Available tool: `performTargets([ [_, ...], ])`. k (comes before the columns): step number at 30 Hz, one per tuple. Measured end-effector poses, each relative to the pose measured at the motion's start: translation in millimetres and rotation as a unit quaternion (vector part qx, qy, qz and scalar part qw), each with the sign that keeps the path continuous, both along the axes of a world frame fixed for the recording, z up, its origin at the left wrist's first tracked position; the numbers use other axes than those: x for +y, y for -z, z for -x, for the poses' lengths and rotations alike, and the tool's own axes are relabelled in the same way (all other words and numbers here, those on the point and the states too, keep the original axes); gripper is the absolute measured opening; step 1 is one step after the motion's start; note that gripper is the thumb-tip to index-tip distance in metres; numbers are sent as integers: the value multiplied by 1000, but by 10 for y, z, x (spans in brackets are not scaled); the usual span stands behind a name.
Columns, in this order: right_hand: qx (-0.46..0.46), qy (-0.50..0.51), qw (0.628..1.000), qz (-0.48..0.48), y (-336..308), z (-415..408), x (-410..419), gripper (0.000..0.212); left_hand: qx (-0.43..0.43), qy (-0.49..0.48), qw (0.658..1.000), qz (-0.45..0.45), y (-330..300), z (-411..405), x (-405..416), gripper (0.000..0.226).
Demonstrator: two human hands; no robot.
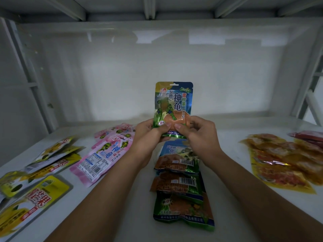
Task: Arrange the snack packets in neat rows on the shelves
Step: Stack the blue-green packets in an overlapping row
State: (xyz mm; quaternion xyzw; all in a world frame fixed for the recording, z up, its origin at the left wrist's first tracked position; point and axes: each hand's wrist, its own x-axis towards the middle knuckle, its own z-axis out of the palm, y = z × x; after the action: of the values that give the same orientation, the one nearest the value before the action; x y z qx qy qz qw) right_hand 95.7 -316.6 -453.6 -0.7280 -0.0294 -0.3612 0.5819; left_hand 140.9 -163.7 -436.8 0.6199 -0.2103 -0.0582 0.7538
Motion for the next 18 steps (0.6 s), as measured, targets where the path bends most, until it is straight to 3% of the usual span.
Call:
performTargets([
  [4, -3, 2, 1000, 27, 26, 2, -3, 4, 19, 0, 1000, 21, -39, 35, 18, 19],
  [8, -1, 15, 999, 47, 3, 17, -6, 13, 15, 8, 1000, 23, -30, 40, 26, 23],
  [10, 0, 13, 999, 34, -6, 18, 2, 6, 13, 20, 999, 25, -36, 36, 30, 25],
  [18, 1, 6, 1000, -27, -12, 30, 27, 39, -8, 40, 999, 11, -28, 40, 25, 26],
])
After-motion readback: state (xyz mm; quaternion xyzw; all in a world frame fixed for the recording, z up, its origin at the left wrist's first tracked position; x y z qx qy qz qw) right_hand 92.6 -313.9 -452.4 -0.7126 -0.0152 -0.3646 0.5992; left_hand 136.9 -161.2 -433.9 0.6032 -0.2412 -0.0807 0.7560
